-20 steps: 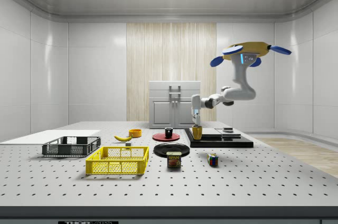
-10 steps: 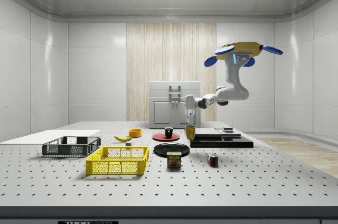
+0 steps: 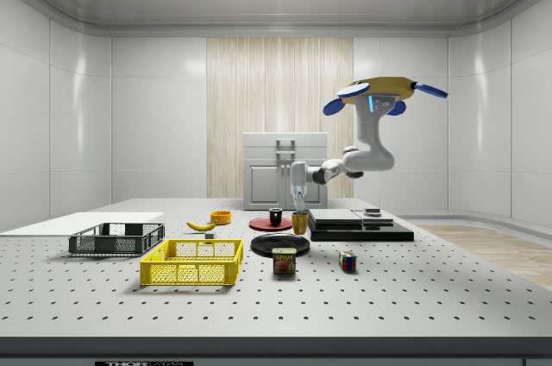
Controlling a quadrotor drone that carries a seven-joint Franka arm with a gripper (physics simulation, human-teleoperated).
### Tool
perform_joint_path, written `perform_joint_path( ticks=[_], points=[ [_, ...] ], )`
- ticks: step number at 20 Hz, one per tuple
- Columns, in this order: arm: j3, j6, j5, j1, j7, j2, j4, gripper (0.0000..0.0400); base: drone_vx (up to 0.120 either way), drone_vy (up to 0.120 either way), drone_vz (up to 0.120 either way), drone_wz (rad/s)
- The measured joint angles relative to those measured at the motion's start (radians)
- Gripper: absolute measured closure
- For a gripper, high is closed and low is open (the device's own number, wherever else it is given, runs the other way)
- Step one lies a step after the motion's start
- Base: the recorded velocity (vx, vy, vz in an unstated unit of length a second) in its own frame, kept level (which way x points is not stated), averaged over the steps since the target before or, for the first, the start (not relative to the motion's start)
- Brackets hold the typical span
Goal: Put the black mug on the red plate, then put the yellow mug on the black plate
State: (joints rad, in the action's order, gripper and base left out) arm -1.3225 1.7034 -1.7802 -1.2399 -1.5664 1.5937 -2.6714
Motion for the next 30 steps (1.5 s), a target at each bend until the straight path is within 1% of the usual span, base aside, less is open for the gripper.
perform_joint_path(
  ticks=[1,12,25,30],
  points=[
    [0.000,0.000,0.000,0.000,0.000,0.000,0.000,0.0290,0.120,-0.080,0.000,0.000],
    [0.000,0.002,0.000,0.000,0.000,0.001,0.000,0.0290,0.120,0.000,0.000,0.000],
    [0.112,0.052,-0.100,-0.029,-0.006,-0.010,0.039,0.0290,0.003,0.000,0.000,0.000],
    [0.138,0.062,-0.124,-0.036,-0.006,-0.017,0.051,0.0290,0.000,0.000,0.000,0.000]
  ],
)
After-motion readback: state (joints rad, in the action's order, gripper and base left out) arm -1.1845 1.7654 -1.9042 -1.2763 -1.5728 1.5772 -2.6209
